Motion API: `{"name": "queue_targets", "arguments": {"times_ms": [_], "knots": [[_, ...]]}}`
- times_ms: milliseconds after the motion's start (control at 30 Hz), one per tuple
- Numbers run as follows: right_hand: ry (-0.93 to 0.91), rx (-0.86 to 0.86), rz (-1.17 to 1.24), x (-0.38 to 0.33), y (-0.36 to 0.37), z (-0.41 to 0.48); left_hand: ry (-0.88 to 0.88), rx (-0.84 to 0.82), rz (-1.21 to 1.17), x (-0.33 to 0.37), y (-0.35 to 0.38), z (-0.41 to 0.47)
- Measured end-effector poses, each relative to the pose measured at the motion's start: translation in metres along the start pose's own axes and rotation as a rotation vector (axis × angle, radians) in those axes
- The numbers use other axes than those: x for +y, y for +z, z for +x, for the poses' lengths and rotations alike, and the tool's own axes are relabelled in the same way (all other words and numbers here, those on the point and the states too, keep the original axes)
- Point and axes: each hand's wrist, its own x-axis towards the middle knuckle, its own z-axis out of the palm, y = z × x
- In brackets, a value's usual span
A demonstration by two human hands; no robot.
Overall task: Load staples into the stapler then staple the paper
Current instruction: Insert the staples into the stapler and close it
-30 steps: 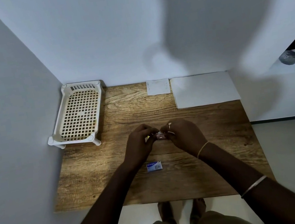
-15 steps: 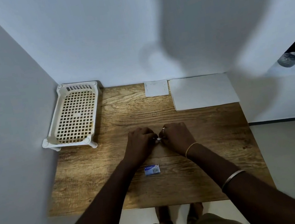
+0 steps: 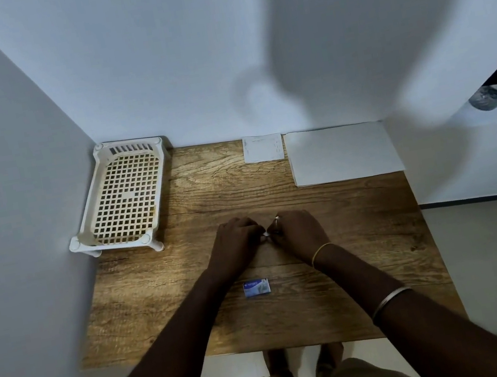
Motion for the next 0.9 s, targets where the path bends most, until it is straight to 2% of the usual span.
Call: {"name": "queue_targets", "arguments": {"times_ms": [267,433,600,767,900], "knots": [[0.106,-0.028,0.089,-0.004,0.001,-0.006,0.003,-0.017,-0.075,-0.006,0.002,-0.004],[0.038,-0.062,0.047,-0.005,0.003,-0.008,0.015,-0.036,-0.112,-0.007,0.002,-0.005],[-0.025,-0.060,0.039,-0.005,0.004,-0.009,0.003,-0.038,-0.031,-0.002,0.006,-0.002],[-0.043,0.051,0.243,-0.004,-0.010,-0.012,0.011,0.041,-0.076,-0.001,-0.005,0.000],[-0.017,0.207,0.398,-0.009,-0.039,-0.009,-0.058,0.219,-0.292,0.009,-0.033,0.009]]}}
